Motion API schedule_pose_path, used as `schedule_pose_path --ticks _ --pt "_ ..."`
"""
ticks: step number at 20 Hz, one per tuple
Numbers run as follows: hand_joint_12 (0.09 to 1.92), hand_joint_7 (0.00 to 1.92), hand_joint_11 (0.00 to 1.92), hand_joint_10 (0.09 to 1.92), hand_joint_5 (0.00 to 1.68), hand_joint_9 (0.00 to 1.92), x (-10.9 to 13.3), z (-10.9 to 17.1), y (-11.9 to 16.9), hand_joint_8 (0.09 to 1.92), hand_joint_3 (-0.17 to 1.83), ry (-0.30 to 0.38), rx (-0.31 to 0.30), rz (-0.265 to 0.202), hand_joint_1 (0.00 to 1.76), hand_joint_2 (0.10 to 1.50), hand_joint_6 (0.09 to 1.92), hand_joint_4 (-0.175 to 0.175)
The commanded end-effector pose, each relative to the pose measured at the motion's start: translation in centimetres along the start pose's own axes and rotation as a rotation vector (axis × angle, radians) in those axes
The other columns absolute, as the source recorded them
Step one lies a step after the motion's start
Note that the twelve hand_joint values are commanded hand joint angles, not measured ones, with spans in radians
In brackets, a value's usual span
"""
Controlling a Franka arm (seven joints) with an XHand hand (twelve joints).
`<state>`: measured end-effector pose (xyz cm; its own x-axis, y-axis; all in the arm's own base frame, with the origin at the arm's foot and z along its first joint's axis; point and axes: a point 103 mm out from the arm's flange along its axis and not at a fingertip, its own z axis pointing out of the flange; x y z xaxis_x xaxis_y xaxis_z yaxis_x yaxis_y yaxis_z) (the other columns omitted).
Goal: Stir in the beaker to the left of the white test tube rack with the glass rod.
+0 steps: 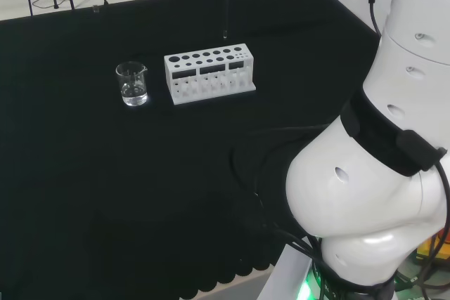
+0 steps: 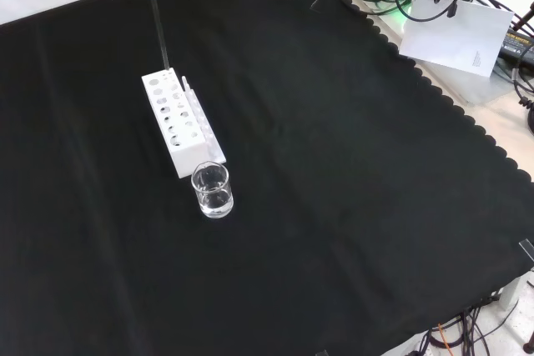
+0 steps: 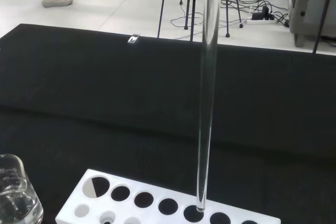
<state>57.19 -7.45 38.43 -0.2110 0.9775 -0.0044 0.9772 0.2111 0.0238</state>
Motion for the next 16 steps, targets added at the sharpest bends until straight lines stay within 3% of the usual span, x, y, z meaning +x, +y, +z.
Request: schedule_pose_path --ticks 1,8,16 --pt "0.34 1.14 1.76 0.73 1.04 1.63 0.3 0.1 0.2 1.04 0.0 -0.005 0.005 -0.009 1.29 1.07 0.6 -0.175" --pt "0.34 1.14 1.76 0.72 1.04 1.63 1.9 -0.6 1.0 1.05 0.0 -0.002 -0.006 -0.037 1.29 1.07 0.61 -0.175" --pt "0.34 1.14 1.76 0.72 1.04 1.64 6.5 -1.1 3.9 1.05 0.0 -0.011 -0.004 -0.132 1.29 1.07 0.61 -0.175"
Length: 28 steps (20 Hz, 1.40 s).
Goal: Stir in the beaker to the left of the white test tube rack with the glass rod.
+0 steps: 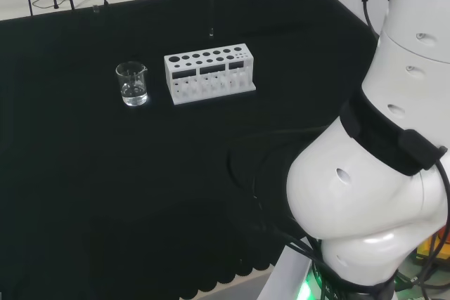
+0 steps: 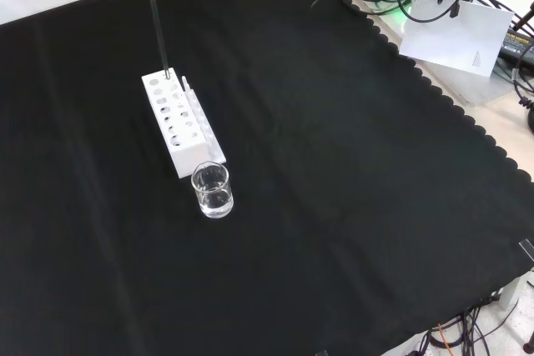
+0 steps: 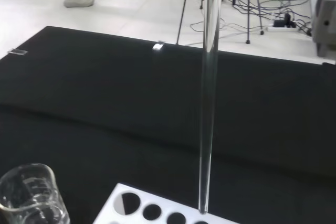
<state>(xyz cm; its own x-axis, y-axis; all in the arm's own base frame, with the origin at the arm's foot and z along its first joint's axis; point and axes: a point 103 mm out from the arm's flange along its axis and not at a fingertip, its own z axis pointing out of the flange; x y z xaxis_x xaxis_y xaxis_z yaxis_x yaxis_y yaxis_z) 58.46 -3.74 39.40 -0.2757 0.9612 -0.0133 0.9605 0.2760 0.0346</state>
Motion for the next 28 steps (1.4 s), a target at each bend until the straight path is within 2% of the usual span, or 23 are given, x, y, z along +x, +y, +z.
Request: schedule_pose_path --ticks 1,6,16,21,28 --pt "0.34 1.14 1.76 0.72 1.04 1.64 3.7 -0.3 2.5 1.05 0.0 -0.002 0.008 -0.08 1.29 1.07 0.61 -0.175" --pt "0.34 1.14 1.76 0.72 1.04 1.64 7.2 -0.7 4.4 1.05 0.0 0.003 0.007 -0.154 1.29 1.07 0.62 -0.175" --pt "0.34 1.14 1.76 0.72 1.04 1.64 13.0 -0.1 6.4 1.05 0.0 0.011 0.0 -0.26 1.29 1.07 0.62 -0.175" --pt "0.34 1.14 1.76 0.72 1.04 1.64 14.9 1.2 7.1 1.05 0.0 0.019 0.009 -0.299 1.29 1.07 0.61 -0.175" --pt "0.34 1.14 1.76 0.72 1.04 1.64 16.2 2.8 8.1 1.05 0.0 0.028 0.015 -0.329 1.29 1.07 0.61 -0.175"
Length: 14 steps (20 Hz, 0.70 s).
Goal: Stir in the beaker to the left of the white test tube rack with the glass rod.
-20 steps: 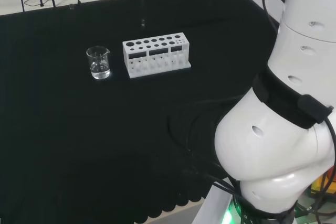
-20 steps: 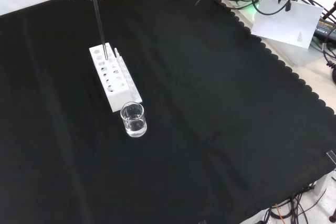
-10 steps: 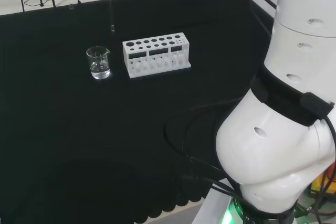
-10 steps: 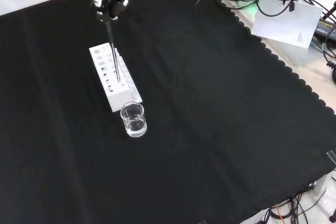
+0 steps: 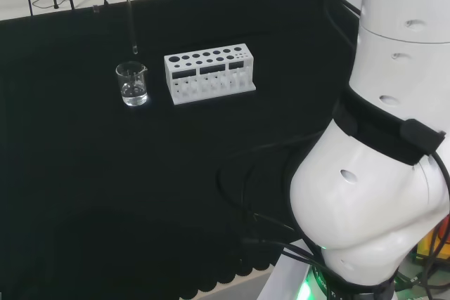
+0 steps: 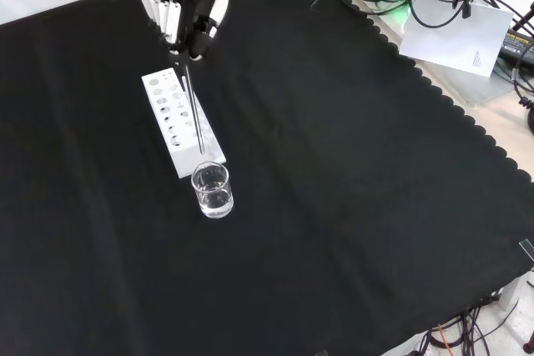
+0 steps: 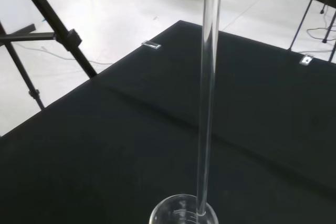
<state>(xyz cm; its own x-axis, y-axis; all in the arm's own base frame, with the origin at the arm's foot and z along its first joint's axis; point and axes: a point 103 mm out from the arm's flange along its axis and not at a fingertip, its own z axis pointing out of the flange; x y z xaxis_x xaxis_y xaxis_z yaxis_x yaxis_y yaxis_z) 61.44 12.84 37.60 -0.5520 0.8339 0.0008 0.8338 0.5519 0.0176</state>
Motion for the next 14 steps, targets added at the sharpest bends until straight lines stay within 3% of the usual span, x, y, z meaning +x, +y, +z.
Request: schedule_pose_path --ticks 1,14 --pt "0.34 1.14 1.76 0.72 1.04 1.64 0.7 1.2 1.2 1.05 0.0 0.01 0.001 -0.025 1.29 1.07 0.61 -0.175" --pt "0.34 1.14 1.76 0.71 1.04 1.64 1.1 5.3 1.8 1.05 0.0 0.028 0.012 -0.039 1.29 1.07 0.61 -0.175"
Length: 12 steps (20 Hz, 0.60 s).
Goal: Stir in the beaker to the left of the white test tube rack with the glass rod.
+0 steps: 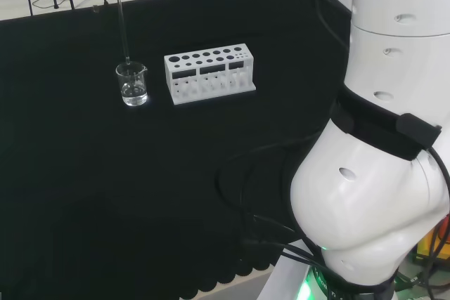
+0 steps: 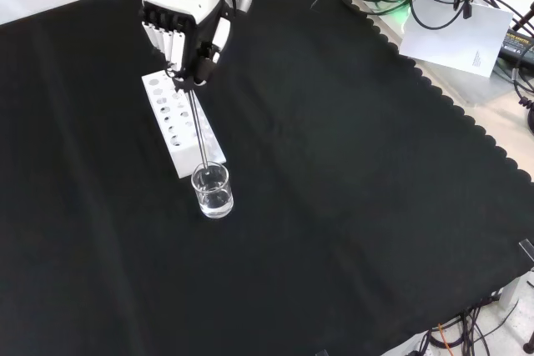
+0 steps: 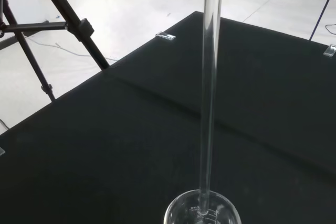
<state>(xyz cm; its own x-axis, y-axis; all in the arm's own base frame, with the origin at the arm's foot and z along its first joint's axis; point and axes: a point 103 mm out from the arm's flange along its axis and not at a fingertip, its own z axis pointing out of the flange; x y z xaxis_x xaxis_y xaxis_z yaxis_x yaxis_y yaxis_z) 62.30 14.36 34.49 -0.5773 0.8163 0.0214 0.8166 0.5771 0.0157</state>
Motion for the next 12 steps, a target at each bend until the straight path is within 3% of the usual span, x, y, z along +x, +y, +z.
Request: schedule_pose_path --ticks 1,12 --pt "0.34 1.14 1.76 0.71 1.04 1.64 0.2 2.7 0.2 1.05 0.0 0.01 0.01 -0.01 1.29 1.07 0.61 -0.175" --pt "0.34 1.14 1.76 0.71 1.04 1.64 0.1 5.9 0.2 1.06 0.0 0.018 0.02 -0.027 1.29 1.07 0.61 -0.175"
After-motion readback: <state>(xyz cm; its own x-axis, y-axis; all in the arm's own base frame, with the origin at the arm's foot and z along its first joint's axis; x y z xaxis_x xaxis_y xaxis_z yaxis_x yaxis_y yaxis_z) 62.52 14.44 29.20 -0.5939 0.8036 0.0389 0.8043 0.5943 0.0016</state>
